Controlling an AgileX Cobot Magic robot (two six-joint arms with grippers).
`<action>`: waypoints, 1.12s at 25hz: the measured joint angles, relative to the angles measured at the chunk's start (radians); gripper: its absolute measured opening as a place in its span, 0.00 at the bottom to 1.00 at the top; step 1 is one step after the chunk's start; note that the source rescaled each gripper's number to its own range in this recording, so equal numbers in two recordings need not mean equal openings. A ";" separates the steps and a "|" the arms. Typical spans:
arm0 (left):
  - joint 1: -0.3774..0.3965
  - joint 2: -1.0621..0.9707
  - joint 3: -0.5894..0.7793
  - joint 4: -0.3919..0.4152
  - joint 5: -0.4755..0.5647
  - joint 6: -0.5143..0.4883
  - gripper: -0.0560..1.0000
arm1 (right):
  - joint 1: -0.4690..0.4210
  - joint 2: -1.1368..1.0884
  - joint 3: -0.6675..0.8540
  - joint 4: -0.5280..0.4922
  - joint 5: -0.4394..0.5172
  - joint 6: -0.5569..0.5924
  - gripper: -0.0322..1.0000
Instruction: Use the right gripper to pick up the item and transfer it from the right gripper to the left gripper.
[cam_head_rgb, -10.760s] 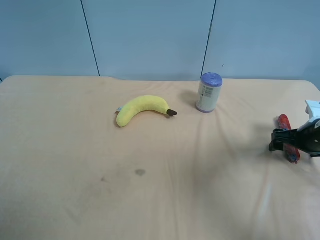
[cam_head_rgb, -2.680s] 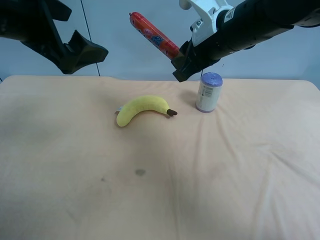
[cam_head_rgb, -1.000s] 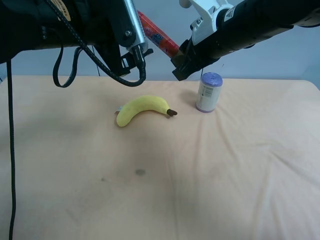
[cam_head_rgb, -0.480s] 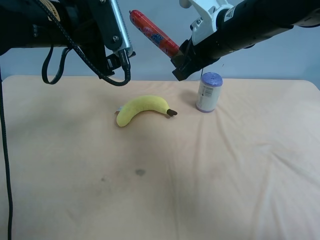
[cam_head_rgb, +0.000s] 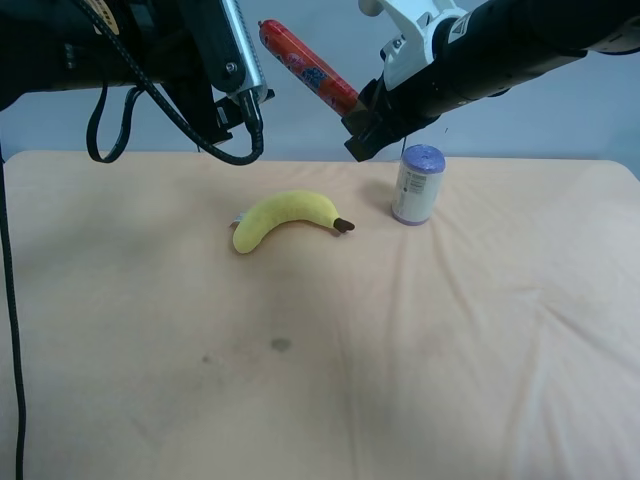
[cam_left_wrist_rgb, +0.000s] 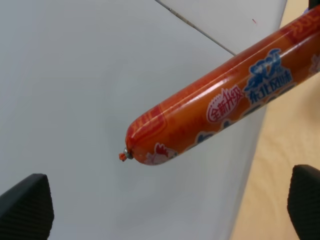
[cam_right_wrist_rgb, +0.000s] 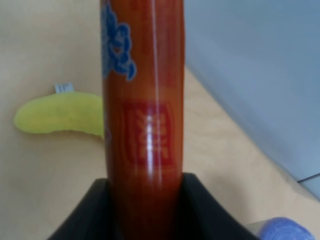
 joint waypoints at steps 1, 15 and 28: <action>0.000 0.000 0.000 0.012 -0.001 0.000 0.91 | 0.000 0.000 0.000 0.000 0.000 0.000 0.04; 0.000 0.023 -0.066 0.055 0.065 0.056 0.91 | 0.000 0.000 0.000 0.000 0.000 0.000 0.04; -0.017 0.090 -0.141 0.063 0.099 0.063 0.91 | 0.000 0.000 0.000 0.000 0.000 0.000 0.04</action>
